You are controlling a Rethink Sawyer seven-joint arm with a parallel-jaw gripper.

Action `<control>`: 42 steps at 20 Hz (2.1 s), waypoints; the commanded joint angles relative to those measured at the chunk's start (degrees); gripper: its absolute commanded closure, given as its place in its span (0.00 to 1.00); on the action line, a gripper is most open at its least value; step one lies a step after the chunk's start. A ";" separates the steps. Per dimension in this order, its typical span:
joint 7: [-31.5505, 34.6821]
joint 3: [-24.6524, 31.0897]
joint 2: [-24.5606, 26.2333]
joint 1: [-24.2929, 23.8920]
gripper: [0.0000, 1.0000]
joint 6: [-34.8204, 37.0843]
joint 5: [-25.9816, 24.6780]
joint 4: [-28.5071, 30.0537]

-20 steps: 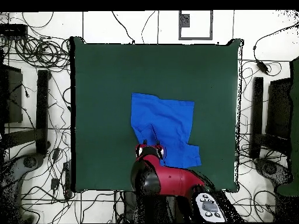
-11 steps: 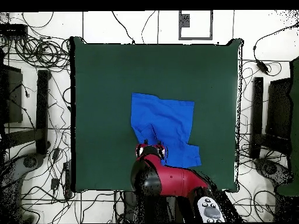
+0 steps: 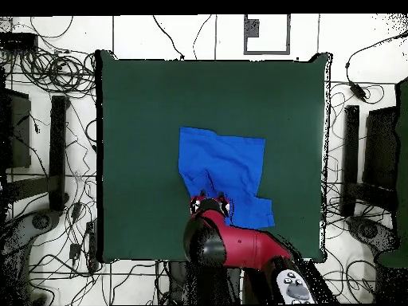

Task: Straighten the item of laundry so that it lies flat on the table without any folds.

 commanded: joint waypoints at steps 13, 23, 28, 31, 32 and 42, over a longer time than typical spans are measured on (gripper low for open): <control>5.79 7.93 5.16 -3.64 0.00 3.57 -4.21 -1.10; 5.74 8.01 5.18 -3.48 0.00 4.31 -3.90 -1.49; 6.25 7.38 4.76 -2.03 0.00 4.84 -2.93 -1.59; 7.07 6.98 5.08 -0.91 0.00 4.35 -2.19 -1.65; 7.27 6.88 5.23 -0.61 0.00 4.13 -2.03 -1.72; 7.59 6.41 6.18 -0.19 0.00 2.89 -2.33 -1.75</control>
